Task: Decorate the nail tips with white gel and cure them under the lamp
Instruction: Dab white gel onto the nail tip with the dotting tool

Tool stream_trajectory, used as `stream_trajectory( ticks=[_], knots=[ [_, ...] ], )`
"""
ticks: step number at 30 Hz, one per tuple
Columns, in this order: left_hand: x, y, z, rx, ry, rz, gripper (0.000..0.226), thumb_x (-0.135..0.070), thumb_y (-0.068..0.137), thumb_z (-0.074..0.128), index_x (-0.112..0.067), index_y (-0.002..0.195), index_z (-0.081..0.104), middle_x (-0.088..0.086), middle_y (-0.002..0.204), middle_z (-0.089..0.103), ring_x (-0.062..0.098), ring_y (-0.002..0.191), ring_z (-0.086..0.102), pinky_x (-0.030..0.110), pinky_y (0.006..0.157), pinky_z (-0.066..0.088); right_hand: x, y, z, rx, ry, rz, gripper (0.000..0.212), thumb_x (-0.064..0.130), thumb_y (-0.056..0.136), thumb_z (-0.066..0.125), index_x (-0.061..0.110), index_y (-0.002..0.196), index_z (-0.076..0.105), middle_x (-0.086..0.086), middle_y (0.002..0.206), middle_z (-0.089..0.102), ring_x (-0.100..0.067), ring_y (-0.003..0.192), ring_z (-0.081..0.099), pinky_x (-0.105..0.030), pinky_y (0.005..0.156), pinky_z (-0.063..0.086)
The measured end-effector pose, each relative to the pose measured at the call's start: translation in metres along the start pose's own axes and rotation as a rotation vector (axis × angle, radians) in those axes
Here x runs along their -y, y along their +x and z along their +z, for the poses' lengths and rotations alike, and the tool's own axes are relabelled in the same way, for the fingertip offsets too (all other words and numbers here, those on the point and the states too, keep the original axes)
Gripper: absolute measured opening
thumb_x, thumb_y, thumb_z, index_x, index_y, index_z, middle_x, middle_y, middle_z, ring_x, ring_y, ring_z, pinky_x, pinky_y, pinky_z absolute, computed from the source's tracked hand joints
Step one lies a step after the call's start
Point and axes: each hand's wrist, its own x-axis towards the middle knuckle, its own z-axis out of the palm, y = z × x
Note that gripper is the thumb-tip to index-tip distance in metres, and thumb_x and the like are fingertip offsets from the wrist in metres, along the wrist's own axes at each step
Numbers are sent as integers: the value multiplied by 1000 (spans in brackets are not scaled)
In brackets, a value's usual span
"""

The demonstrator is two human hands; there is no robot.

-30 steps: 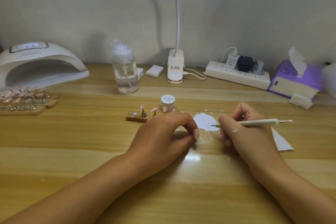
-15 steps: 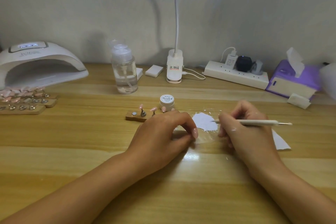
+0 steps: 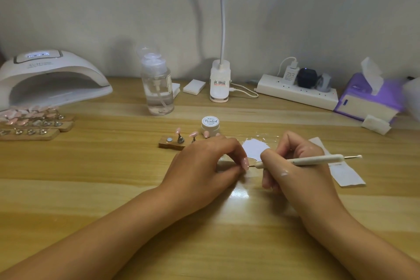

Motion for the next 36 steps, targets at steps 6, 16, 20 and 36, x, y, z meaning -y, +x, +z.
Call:
stream_trajectory(
  ticks=[6, 16, 20, 36],
  knots=[
    [0, 0, -1, -4, 15, 7, 13, -23, 85, 69, -36, 85, 64, -20, 89, 66, -12, 68, 50, 32, 94, 39, -1, 1, 0, 28, 15, 4, 13, 23, 64, 58, 20, 58, 47, -10, 45, 60, -12, 41, 45, -25, 46, 37],
    [2, 0, 0, 2, 12, 9, 11, -25, 86, 69, -35, 86, 65, -20, 92, 68, -12, 68, 50, 39, 94, 45, -2, 2, 1, 31, 26, 19, 12, 23, 63, 58, 22, 57, 48, -10, 45, 60, -13, 41, 45, -29, 52, 37],
    [1, 1, 0, -2, 16, 17, 11, -24, 86, 69, -35, 86, 65, -19, 91, 68, -12, 68, 50, 40, 94, 45, -4, 3, 1, 34, 27, 23, 12, 23, 63, 58, 22, 57, 47, -10, 45, 60, -12, 40, 46, -27, 48, 37],
    [2, 0, 0, 11, -1, -19, 15, -25, 86, 69, -38, 83, 63, -21, 92, 68, -11, 69, 51, 31, 96, 40, 5, -1, -4, -154, 283, -76, 34, 37, 84, 71, 22, 67, 46, 2, 41, 48, -5, 33, 35, -13, 35, 28]
  ],
)
